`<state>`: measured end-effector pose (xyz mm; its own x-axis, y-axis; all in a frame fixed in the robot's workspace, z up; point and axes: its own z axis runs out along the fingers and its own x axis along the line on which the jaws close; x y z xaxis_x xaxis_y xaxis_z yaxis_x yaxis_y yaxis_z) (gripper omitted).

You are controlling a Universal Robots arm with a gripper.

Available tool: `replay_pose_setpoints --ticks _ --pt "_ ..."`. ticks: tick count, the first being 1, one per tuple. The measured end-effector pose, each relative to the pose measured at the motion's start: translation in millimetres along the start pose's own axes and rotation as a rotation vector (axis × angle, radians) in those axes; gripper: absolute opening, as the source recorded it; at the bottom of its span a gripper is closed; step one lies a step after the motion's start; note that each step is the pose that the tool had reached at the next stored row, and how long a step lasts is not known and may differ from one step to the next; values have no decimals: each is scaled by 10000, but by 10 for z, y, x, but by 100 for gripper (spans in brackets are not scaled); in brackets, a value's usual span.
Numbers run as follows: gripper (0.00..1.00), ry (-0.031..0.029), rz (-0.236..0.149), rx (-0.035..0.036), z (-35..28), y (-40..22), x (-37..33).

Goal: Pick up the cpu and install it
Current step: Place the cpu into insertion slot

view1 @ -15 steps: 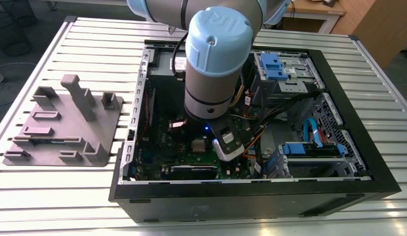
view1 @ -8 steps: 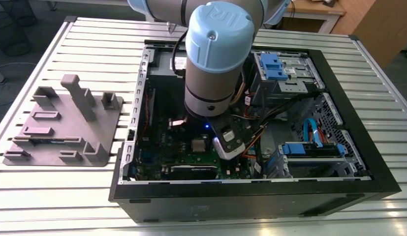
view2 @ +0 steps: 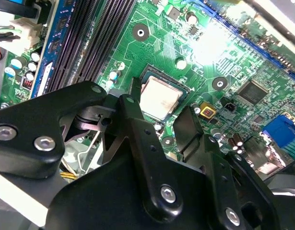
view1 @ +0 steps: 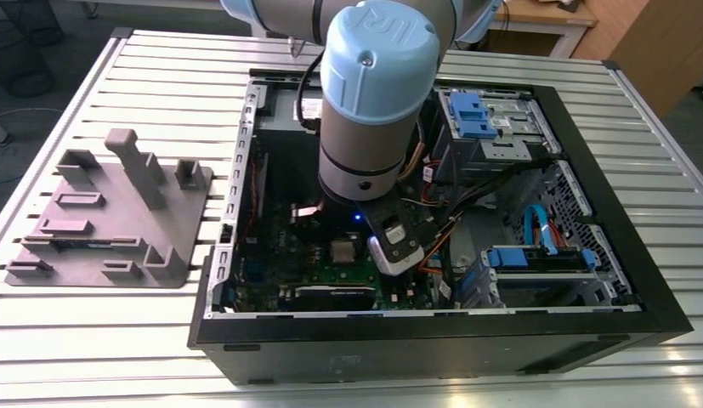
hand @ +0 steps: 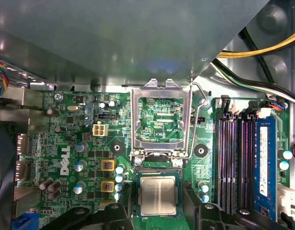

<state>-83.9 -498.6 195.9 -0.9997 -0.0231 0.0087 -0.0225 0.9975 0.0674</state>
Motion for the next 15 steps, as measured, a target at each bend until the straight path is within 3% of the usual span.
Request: replay_pose_setpoints --ticks 5,6,8,11,15 --pt "53 1 0 1 0 0 0" --pt "46 0 0 1 0 0 0" --pt "46 1 0 2 -1 0 0" --pt "46 1 0 4 -58 4 1" --pt "46 -1 0 0 -59 4 1"
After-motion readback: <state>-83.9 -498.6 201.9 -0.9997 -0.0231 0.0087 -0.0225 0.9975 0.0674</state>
